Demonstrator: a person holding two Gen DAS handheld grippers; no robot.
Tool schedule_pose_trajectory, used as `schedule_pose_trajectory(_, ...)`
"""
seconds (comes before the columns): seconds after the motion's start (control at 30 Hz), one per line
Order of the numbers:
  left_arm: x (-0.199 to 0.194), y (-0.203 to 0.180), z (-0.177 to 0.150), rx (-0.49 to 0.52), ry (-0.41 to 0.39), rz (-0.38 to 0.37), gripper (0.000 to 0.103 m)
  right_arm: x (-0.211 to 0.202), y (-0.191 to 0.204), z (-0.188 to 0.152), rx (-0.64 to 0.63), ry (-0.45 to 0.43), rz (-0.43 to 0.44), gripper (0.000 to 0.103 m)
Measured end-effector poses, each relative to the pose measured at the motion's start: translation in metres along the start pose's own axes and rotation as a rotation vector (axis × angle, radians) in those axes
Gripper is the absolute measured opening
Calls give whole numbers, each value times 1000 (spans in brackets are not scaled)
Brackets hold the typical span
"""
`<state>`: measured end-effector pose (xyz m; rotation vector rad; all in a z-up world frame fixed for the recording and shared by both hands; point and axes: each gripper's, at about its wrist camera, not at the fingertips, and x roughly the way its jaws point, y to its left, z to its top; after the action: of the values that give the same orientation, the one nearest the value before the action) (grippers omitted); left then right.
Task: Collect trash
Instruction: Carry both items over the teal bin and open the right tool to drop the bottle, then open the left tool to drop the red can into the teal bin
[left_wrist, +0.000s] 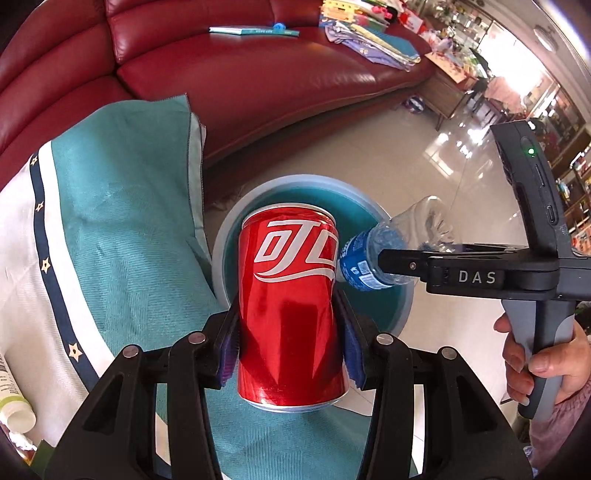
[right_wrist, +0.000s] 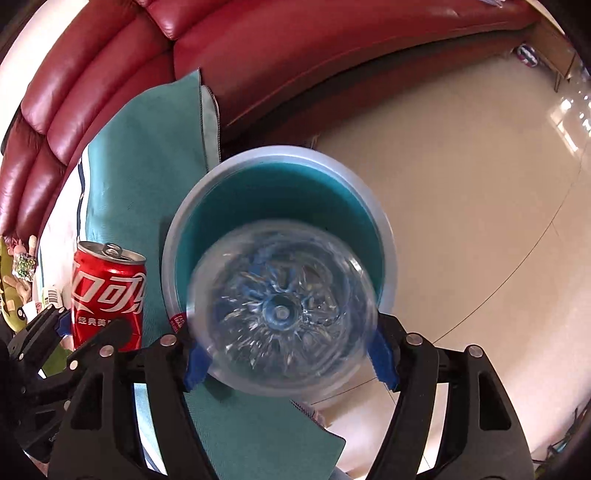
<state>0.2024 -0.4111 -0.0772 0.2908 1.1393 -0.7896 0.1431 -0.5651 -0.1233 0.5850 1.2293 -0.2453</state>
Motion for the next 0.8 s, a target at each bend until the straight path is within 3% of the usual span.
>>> schedule_pose_trajectory(0.37, 11, 3, 0, -6, 22, 0, 47, -19, 2, 4, -18, -68, -15, 78)
schedule_pose_trajectory(0.67, 27, 2, 9, -5, 43, 2, 48, -31, -8, 6, 20, -104, -78, 83)
schedule_pose_trajectory(0.73, 29, 1, 9, 1, 46, 22, 57, -32, -9, 6, 22, -106, -85, 86)
schedule_pose_trajectory(0.8, 28, 0, 10, 4, 36, 60, 76, -33, -10, 5, 21, -104, -95, 86)
